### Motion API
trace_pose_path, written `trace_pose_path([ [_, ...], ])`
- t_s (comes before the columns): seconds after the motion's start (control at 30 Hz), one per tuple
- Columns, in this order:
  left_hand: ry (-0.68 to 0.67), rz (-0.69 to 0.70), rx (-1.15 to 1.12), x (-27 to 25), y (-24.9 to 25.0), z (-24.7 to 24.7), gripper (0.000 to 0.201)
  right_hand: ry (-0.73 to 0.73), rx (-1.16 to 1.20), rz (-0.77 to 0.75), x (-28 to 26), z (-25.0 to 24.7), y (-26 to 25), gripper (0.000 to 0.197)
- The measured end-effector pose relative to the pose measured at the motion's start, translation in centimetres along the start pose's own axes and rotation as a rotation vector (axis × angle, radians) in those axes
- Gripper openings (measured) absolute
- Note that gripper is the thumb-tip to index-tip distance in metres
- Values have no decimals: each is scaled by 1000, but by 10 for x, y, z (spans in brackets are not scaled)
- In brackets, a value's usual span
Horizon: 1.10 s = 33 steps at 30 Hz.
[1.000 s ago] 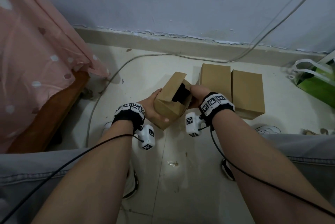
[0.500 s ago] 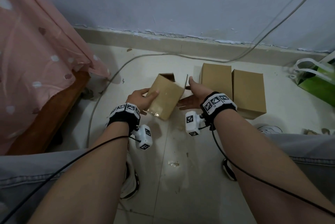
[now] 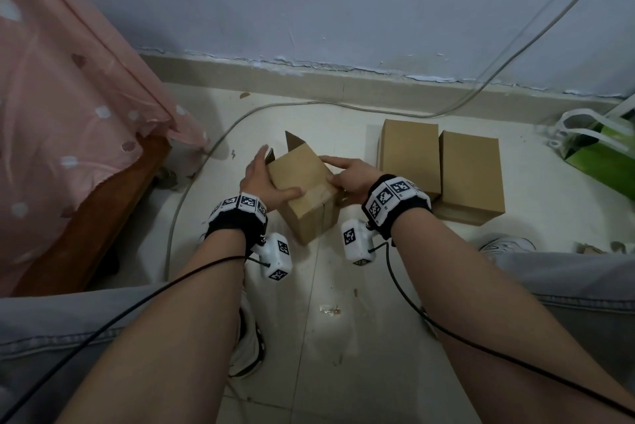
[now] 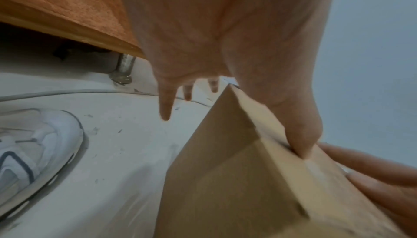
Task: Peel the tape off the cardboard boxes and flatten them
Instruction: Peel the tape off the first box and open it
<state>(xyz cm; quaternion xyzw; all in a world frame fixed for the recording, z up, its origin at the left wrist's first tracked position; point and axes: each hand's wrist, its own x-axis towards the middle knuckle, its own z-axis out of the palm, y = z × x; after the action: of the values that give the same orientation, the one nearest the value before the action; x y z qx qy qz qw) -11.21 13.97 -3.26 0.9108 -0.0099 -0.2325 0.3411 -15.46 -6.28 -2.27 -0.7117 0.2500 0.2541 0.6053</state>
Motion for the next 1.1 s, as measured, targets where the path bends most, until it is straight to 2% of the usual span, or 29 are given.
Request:
trace_pose_path([
  [0.07,25,10,-37,2,8,1,106,193,74,-83,7,4,1,44],
  [0.13,68,-53,-3,5,12,2,94,385,91,-116,12,4,4,45],
  [0.2,42,-126,41,6,11,2,93,482,29,-74,13,2,7,54],
  [0.27,45,-189,88,6,8,5,97,445,-34,-3,11,-1,7,55],
  [0.3,103,-186,107,4,9,6,97,392,-14,9,9,-1,5,49],
  [0.37,225,-91,124,1,13,4,99,337,22,-6,6,0,2,34],
  [0.43,147,7,235,1,21,2,105,326,-3,-25,5,2,-1,36],
  [0.5,24,31,360,3,23,4,103,314,-56,-61,4,4,-3,41],
  [0.6,46,-67,334,-1,24,12,82,297,-214,-131,1,3,-6,46],
  [0.67,53,-117,341,-5,27,18,77,288,-328,-176,-2,0,-10,47],
  [0.8,13,-222,321,-3,36,18,75,275,-545,-240,-4,0,-16,54],
  [0.93,-6,-254,318,0,37,19,76,234,-676,-273,-4,5,-16,43],
  [1.1,-2,-266,314,-2,36,20,76,252,-767,-313,-5,10,-16,31],
])
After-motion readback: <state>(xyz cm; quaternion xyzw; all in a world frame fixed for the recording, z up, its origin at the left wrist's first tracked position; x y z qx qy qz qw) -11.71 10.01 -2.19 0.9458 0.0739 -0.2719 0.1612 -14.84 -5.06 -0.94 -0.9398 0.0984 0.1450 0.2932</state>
